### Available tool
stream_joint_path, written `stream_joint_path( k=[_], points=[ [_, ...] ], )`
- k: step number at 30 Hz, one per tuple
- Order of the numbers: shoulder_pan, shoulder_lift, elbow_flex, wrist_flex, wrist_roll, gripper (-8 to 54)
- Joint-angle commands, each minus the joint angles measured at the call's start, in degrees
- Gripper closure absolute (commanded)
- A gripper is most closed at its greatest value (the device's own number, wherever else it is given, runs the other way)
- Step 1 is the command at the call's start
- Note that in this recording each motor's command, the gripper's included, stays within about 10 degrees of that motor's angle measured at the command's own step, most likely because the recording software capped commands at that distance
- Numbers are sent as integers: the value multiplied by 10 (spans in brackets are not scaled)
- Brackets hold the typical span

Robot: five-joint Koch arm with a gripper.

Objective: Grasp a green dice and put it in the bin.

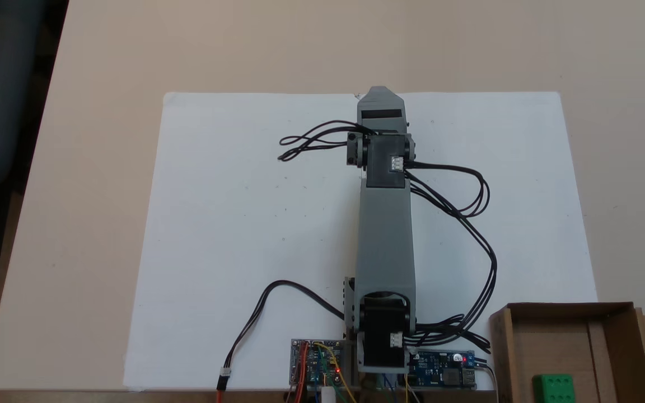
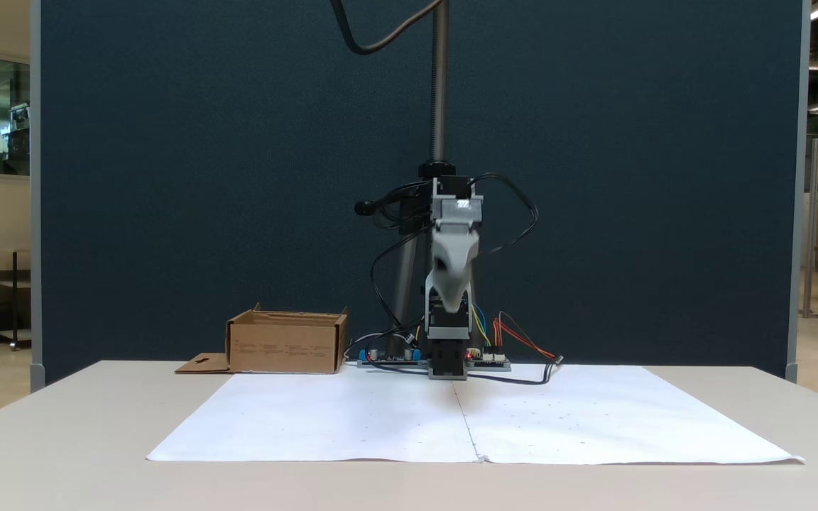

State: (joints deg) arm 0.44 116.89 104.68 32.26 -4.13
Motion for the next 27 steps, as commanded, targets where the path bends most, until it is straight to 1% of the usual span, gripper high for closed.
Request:
stream_joint_path(
  k=[1,7,9,15,21,27],
  points=[
    [-3,41,-16,-93,-40,20],
    [-2,98,1,-220,-35,13],
    [-3,120,33,-260,-35,3],
    [-21,178,161,-373,-35,2],
    [-46,190,251,-474,-36,11],
    [-46,191,381,-584,-38,32]
  ],
)
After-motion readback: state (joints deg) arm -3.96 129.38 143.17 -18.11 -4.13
